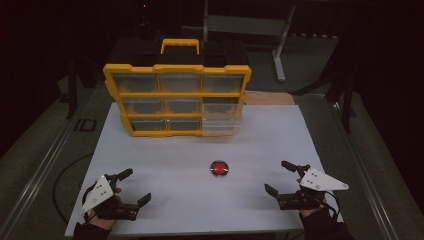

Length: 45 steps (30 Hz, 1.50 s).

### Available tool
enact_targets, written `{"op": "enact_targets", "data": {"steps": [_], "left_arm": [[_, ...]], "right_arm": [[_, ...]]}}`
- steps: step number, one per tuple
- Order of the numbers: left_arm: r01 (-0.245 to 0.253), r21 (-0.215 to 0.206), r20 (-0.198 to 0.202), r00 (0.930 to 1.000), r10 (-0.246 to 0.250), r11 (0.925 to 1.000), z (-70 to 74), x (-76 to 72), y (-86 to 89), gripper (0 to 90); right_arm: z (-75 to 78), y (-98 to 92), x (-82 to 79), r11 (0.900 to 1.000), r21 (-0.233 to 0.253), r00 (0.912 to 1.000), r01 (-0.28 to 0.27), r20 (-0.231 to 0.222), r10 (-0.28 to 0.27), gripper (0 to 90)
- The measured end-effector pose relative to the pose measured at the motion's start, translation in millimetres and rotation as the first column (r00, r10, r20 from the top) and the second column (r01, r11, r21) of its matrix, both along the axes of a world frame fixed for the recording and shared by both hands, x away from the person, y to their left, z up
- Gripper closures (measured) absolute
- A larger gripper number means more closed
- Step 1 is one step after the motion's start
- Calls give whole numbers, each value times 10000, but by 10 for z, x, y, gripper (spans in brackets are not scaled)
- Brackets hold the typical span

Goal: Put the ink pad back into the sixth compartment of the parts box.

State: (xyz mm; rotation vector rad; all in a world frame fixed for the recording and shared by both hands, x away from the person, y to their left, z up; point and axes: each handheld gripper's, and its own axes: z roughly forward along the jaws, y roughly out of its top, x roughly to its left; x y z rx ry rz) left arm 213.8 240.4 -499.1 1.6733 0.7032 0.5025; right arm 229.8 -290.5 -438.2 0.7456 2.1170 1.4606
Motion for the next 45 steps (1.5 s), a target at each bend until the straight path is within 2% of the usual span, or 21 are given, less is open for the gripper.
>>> {"op": "enact_targets", "data": {"steps": [10, 22, 25, 32, 40, 45], "left_arm": [[32, 28, 1, 10000, -32, 10000, -1, 0, -3, 0], [47, 34, 29, 10000, -47, 10000, 5, -7, -6, 0], [56, 39, 18, 10000, -57, 10000, 4, -6, -3, 0], [76, 57, 37, 10000, -77, 10000, 6, -10, -5, 0], [87, 11, 18, 10000, -87, 10000, 2, -5, -5, 0], [112, -3, 17, 9999, -112, 9999, 2, -6, -6, 0]], "right_arm": [[309, 76, 64, 9991, 14, 9979, -418, 503, 417, 85], [534, 242, 200, 9971, 92, 9930, -762, 912, 750, 77], [547, 306, 235, 9960, -18, 9917, -888, 930, 886, 77], [487, 449, 326, 9935, 87, 9902, -1139, 825, 1128, 77], [398, 579, 436, 9915, -112, 9900, -1296, 541, 1301, 77], [344, 662, 516, 9887, -54, 9881, -1501, 332, 1502, 77]]}}
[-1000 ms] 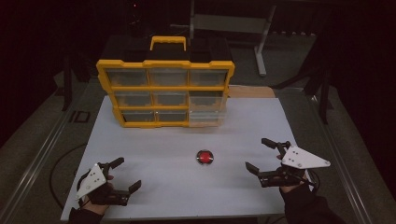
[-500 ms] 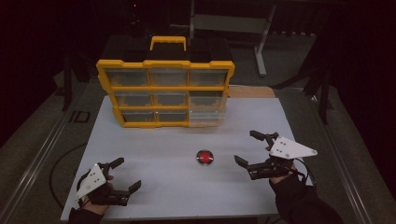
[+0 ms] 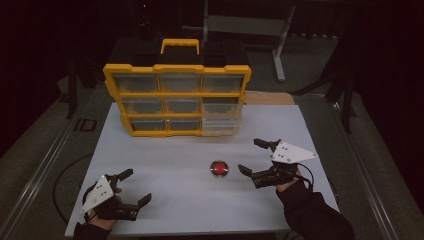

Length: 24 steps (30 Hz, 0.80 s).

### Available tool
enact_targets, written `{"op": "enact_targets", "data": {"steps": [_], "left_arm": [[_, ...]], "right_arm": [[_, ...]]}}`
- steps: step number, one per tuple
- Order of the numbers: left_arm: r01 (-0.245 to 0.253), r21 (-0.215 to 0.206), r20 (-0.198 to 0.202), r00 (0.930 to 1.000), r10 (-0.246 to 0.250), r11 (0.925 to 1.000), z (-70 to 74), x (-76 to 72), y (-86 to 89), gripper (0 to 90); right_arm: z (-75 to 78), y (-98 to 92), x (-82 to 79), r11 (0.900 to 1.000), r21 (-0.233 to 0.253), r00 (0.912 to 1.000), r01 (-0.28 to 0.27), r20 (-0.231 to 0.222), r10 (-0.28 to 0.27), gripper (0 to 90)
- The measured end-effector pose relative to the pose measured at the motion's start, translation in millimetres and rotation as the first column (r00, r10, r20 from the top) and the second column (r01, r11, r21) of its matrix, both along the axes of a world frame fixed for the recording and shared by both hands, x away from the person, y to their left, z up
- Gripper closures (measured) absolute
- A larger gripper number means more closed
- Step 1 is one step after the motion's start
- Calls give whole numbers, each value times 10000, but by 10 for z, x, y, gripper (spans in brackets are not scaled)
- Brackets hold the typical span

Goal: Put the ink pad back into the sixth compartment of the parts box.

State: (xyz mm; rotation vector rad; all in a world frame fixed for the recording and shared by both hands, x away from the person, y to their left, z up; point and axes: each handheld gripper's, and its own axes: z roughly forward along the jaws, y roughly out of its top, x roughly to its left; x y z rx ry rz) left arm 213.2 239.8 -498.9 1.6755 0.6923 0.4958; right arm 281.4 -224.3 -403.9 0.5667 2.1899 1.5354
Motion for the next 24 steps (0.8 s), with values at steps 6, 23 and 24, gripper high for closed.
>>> {"op": "enact_targets", "data": {"steps": [6, 23, 24], "left_arm": [[15, -2, -25, 10000, -15, 10000, 1, 1, 6, 0], [114, 12, -71, 9999, -114, 9999, -5, 3, -6, 0], [119, 14, -84, 9999, -119, 9999, -7, 4, -9, 0]], "right_arm": [[-135, 126, 93, 9997, -65, 9991, -250, -339, 248, 77], [-584, 327, 273, 9973, -536, 9895, -501, -1386, 422, 78], [-611, 335, 283, 9971, -552, 9884, -525, -1452, 440, 78]]}}
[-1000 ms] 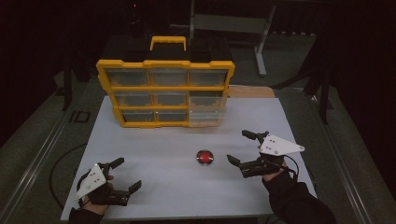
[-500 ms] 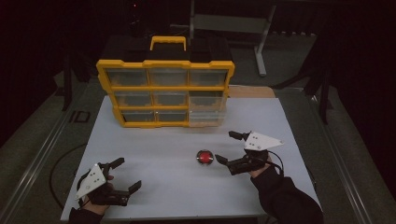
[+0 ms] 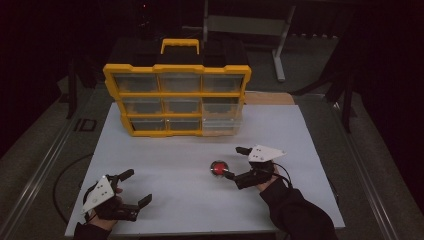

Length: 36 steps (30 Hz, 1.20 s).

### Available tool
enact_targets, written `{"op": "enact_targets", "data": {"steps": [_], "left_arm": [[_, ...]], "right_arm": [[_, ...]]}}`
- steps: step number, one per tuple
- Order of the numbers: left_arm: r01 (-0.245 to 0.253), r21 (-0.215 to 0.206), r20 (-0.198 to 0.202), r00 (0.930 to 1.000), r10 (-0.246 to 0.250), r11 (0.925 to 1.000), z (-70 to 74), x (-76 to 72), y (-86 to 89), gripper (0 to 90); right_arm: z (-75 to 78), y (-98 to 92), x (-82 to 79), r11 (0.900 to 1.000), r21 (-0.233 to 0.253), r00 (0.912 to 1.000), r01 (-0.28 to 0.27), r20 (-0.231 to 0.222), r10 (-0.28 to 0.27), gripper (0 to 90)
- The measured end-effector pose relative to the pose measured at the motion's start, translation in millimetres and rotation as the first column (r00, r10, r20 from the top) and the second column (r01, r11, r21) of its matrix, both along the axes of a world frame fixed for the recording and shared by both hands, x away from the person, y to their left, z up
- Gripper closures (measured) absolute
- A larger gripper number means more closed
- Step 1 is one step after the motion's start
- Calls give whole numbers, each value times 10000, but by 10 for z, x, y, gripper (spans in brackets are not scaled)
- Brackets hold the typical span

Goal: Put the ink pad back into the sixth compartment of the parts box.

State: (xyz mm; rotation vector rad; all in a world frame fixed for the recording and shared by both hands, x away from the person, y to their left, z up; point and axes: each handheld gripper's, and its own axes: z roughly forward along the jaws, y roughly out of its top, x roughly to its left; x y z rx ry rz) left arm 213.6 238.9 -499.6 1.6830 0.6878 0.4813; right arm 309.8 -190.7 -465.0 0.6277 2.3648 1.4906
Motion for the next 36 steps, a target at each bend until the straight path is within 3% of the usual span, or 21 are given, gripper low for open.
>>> {"op": "enact_targets", "data": {"steps": [8, 20, 36], "left_arm": [[-1, -36, 13, 10000, 1, 10000, 2, -1, 4, 0], [30, -11, 9, 10000, -30, 10000, 1, 1, 2, 0], [61, -33, -12, 10000, -61, 10000, 0, 3, 1, 0]], "right_arm": [[-219, 74, 100, 9994, -337, 9981, -96, -618, 75, 78], [-428, 159, 240, 9967, -812, 9912, -92, -1321, -16, 78], [-604, 238, 322, 9872, -1537, 9867, -418, -1614, 167, 110]]}}
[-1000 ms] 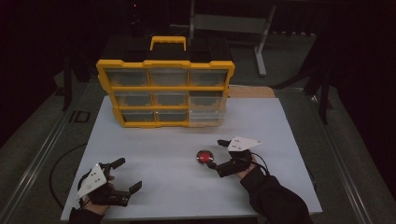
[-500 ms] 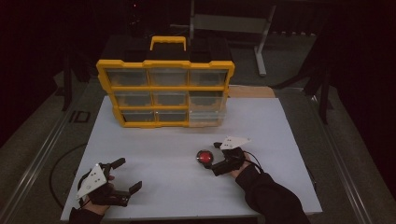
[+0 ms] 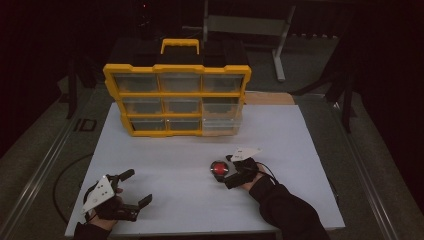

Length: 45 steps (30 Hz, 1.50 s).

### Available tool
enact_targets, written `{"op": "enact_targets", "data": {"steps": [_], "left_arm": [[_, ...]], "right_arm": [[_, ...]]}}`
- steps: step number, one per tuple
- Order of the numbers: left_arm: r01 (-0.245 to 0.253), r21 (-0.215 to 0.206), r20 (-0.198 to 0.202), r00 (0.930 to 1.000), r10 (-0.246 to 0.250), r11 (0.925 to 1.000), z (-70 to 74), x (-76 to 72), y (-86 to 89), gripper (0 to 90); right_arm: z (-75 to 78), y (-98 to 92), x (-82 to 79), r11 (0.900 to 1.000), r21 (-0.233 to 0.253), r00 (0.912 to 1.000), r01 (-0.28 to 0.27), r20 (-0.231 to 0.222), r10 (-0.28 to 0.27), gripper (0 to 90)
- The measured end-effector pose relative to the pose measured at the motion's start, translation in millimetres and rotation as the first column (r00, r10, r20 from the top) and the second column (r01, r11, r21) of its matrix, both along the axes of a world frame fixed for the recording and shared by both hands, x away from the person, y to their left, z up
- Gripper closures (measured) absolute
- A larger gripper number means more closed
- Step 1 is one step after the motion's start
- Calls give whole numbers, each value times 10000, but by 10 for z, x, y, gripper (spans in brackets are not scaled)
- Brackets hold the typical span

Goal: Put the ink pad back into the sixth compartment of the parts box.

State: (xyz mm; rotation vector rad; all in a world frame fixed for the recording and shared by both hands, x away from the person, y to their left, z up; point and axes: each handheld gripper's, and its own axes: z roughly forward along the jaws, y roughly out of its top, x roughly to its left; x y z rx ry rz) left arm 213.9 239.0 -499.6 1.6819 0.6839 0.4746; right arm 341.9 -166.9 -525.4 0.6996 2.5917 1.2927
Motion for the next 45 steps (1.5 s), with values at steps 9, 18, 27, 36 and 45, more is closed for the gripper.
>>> {"op": "enact_targets", "data": {"steps": [9, 18, 27, 36, 45], "left_arm": [[14, -7, -9, 10000, -14, 10000, -2, 1, -1, 0], [21, -2, -28, 10000, -21, 10000, -4, 2, -2, 0], [16, -7, -18, 10000, -16, 10000, -4, 2, -1, 0], [23, -5, -38, 10000, -23, 10000, -7, 6, -5, 0], [31, -20, -44, 10000, -31, 10000, -11, 12, 0, 0]], "right_arm": [[-32, 95, 40, 9992, -356, 9998, -189, 95, 193, 141], [-44, 137, 89, 9979, -604, 9996, -223, 185, 234, 188], [-58, 182, 83, 9932, -1035, 9983, -525, 181, 546, 257], [-48, 183, 88, 9931, -1032, 9983, -559, 112, 573, 301], [21, 197, 60, 9900, -1307, 9985, -523, -252, 494, 303]]}}
